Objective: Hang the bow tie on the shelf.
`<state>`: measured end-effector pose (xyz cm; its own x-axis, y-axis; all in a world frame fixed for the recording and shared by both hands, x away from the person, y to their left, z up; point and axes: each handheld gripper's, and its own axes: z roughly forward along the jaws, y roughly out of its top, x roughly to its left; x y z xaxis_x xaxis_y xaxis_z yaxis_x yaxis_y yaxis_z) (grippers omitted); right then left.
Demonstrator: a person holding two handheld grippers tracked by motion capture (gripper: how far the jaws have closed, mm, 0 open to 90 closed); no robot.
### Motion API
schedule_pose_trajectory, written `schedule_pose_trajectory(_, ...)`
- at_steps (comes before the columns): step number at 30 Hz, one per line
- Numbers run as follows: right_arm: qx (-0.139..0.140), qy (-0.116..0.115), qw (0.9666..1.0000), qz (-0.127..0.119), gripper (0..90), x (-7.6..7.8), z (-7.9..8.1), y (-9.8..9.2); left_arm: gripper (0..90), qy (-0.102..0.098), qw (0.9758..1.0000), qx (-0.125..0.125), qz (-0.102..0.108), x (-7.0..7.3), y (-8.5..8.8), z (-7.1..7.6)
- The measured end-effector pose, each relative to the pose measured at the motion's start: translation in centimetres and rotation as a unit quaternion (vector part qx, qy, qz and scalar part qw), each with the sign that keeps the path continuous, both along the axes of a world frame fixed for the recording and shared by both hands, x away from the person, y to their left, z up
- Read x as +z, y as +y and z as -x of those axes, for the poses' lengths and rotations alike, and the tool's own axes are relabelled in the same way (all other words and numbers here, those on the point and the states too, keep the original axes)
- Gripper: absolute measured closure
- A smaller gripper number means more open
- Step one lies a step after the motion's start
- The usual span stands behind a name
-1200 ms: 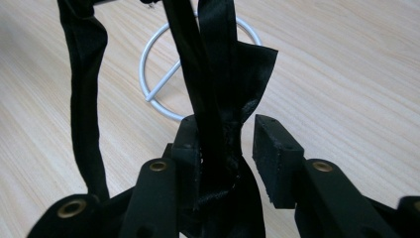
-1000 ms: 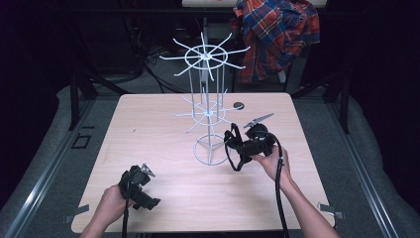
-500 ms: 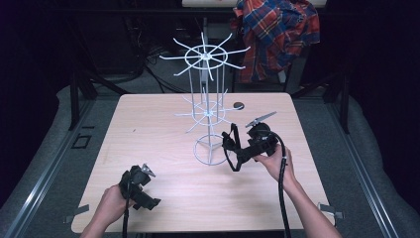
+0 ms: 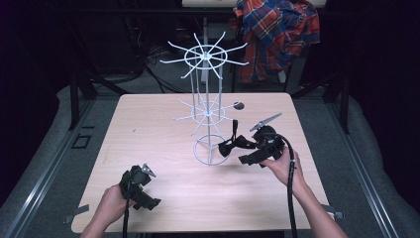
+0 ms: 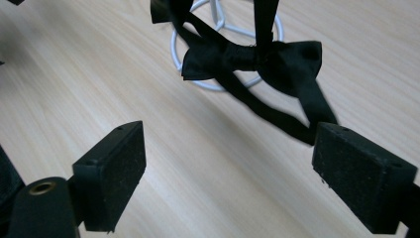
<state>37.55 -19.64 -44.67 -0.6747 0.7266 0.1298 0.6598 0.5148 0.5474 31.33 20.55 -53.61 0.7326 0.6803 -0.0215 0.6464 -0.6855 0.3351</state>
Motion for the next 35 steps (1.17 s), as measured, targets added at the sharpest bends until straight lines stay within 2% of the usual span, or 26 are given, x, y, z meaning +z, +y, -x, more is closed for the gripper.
schedule_pose_trajectory(2,0.003,0.003,0.9999,0.010,8.7,0.1,0.5,-0.4,0.1,0.000,1.0000,-0.001,0.001,0.0,-0.1,0.0)
schedule_pose_trajectory(8,-0.001,0.010,0.9998,0.016,5.4,0.1,1.6,-1.4,0.1,-0.003,1.0000,-0.002,0.002,0.1,-0.2,0.0)
schedule_pose_trajectory(14,0.007,0.025,0.9993,0.028,4.0,-0.8,2.7,-1.5,0.1,-0.002,1.0000,-0.007,0.001,0.1,-0.2,0.0)
schedule_pose_trajectory(17,0.014,0.029,0.9985,0.044,2.5,-1.5,3.5,-1.3,0.1,-0.001,1.0000,-0.009,0.001,0.2,-0.3,0.0)
schedule_pose_trajectory(20,0.025,0.041,0.9966,0.067,1.4,-2.3,4.1,-1.2,0.1,-0.002,1.0000,-0.009,0.002,0.2,-0.4,0.1)
schedule_pose_trajectory(21,0.025,0.044,0.9966,0.066,1.3,-2.6,4.3,-1.1,0.1,-0.004,0.9999,-0.010,0.002,0.2,-0.4,0.1)
schedule_pose_trajectory(23,0.028,0.049,0.9954,0.078,1.3,-3.0,4.8,-1.2,0.1,-0.004,0.9999,-0.010,0.001,0.2,-0.4,0.1)
schedule_pose_trajectory(28,0.034,0.070,0.9909,0.110,1.6,-4.9,5.7,-1.5,0.1,-0.004,0.9999,-0.013,-0.001,0.2,-0.4,0.0)
schedule_pose_trajectory(33,0.035,0.079,0.9887,0.122,1.5,-5.9,5.4,-1.3,0.1,-0.001,0.9999,-0.016,-0.002,0.2,-0.6,0.0)
schedule_pose_trajectory(34,0.039,0.076,0.9871,0.135,1.6,-5.9,5.3,-1.3,0.1,0.000,0.9999,-0.016,-0.002,0.2,-0.6,0.0)
schedule_pose_trajectory(35,0.039,0.074,0.9870,0.137,1.7,-6.1,5.3,-1.4,0.1,0.000,0.9999,-0.016,-0.003,0.2,-0.6,-0.1)
